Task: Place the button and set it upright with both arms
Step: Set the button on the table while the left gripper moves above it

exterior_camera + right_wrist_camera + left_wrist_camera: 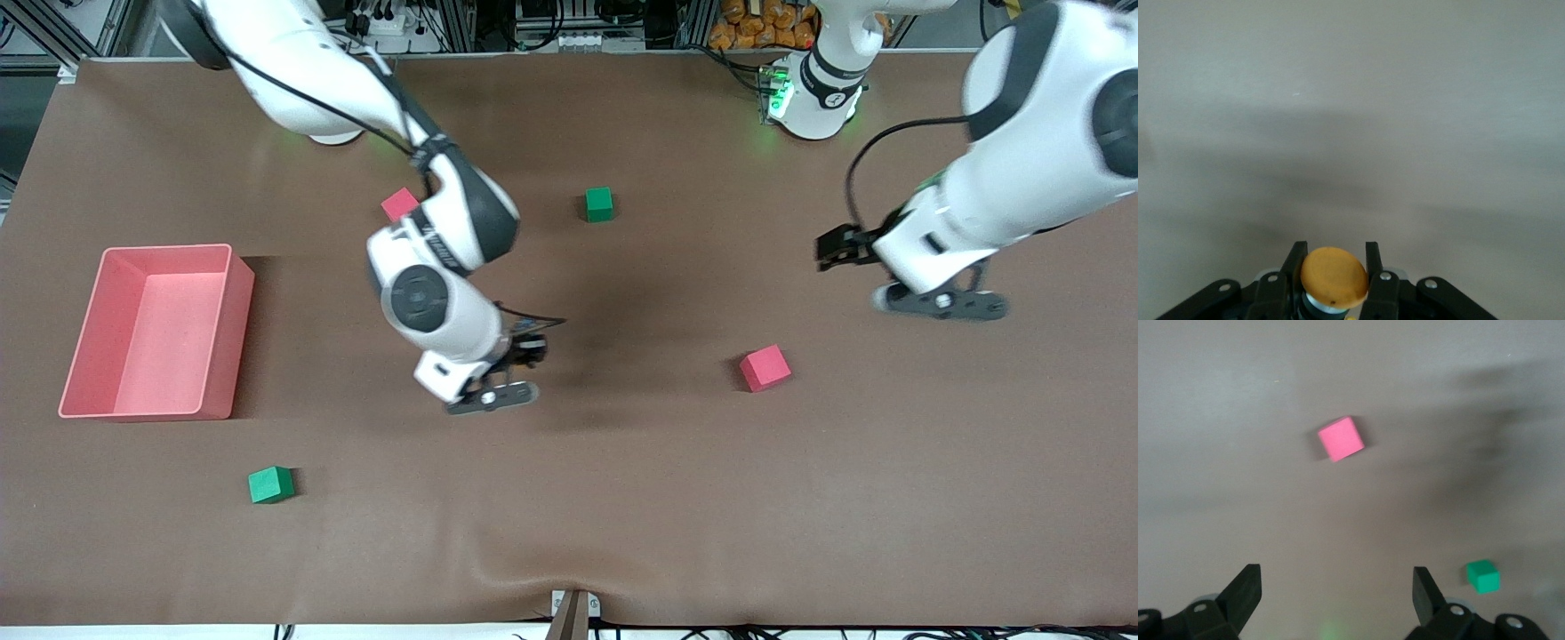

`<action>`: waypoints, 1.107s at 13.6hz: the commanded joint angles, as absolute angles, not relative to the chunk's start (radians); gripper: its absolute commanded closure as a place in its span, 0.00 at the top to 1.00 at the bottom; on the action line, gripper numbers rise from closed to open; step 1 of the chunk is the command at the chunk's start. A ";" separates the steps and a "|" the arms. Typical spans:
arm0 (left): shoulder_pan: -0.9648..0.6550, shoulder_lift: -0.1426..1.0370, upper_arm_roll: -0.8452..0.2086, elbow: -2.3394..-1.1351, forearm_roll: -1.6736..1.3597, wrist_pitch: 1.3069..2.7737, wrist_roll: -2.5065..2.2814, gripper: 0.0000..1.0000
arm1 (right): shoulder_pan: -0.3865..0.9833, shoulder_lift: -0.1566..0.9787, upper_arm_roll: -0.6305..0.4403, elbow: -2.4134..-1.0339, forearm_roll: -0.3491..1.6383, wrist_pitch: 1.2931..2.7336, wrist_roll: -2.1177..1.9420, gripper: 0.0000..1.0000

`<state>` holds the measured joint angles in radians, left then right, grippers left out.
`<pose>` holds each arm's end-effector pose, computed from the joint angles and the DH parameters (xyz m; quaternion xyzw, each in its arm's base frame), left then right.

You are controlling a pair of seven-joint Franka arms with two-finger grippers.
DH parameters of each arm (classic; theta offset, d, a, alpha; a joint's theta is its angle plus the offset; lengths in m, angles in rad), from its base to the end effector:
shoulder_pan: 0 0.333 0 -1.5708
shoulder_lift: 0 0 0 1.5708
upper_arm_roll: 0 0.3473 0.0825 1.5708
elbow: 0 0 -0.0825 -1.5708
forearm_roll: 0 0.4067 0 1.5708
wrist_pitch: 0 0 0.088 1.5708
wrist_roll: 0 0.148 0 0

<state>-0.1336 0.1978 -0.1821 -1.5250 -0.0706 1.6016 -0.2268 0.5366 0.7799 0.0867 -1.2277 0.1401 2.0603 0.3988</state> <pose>0.6009 -0.1976 0.5223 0.9960 -0.0405 -0.0709 0.0353 0.6543 0.4647 0.2846 -0.9930 -0.0672 0.0214 0.0942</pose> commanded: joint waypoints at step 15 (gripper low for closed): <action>-0.209 0.486 -0.183 -1.523 -0.144 1.684 -0.405 1.00 | 0.729 1.002 0.031 -1.132 0.055 2.215 0.626 1.00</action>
